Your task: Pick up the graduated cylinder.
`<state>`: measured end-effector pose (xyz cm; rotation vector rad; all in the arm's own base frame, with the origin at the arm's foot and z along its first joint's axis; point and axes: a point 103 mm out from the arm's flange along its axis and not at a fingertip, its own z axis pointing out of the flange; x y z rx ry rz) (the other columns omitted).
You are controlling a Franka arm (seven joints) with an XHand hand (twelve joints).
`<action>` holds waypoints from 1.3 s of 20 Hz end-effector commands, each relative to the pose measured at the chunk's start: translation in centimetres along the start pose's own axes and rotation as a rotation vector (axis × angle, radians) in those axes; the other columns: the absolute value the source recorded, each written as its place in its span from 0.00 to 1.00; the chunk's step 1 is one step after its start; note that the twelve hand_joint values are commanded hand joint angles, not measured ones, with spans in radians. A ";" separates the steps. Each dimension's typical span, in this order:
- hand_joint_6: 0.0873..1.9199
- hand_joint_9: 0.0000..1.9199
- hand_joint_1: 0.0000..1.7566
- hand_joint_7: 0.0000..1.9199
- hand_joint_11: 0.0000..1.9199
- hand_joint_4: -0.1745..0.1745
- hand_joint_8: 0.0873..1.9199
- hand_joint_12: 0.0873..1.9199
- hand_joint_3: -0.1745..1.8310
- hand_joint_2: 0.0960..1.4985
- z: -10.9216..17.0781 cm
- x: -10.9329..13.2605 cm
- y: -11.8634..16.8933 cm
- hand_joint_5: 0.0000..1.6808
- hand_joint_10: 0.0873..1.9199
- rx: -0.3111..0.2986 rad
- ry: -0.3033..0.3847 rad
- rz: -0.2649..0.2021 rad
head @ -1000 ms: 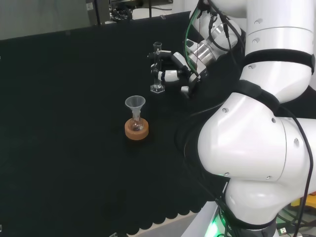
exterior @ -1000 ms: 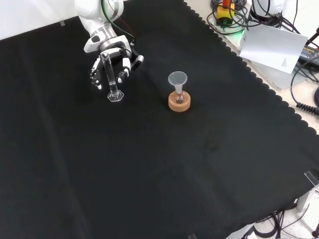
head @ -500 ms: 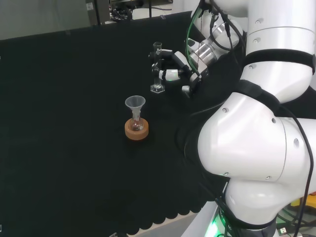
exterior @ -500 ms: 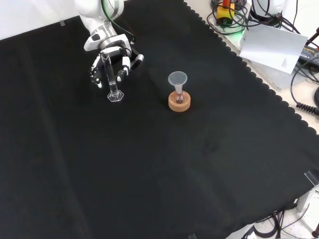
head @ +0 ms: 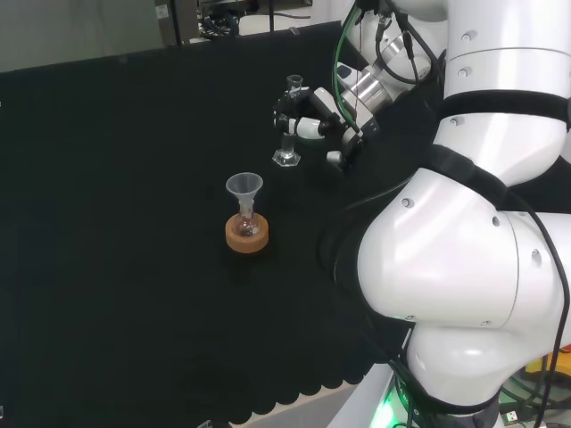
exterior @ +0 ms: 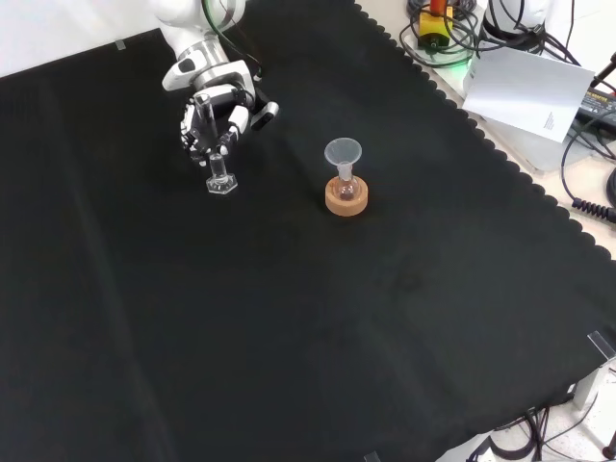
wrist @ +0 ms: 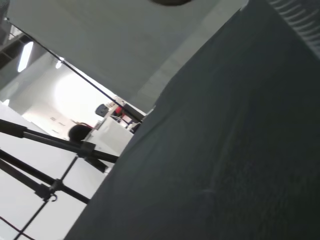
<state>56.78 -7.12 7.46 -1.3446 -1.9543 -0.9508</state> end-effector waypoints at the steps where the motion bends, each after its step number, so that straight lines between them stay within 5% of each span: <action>1: 0.50 0.69 0.64 0.60 0.62 0.20 0.18 0.40 0.09 0.72 -1.1 0.6 0.0 0.59 0.02 0.010 -0.121 0.030; 10: 0.48 0.73 0.66 0.65 0.64 0.07 0.13 0.38 0.09 0.72 -3.0 2.4 -0.5 0.60 0.00 0.053 -0.218 0.063; 26: 0.48 0.74 0.66 0.67 0.66 0.06 0.11 0.37 0.09 0.72 -4.4 10.2 -4.0 0.61 0.00 0.169 -0.338 0.079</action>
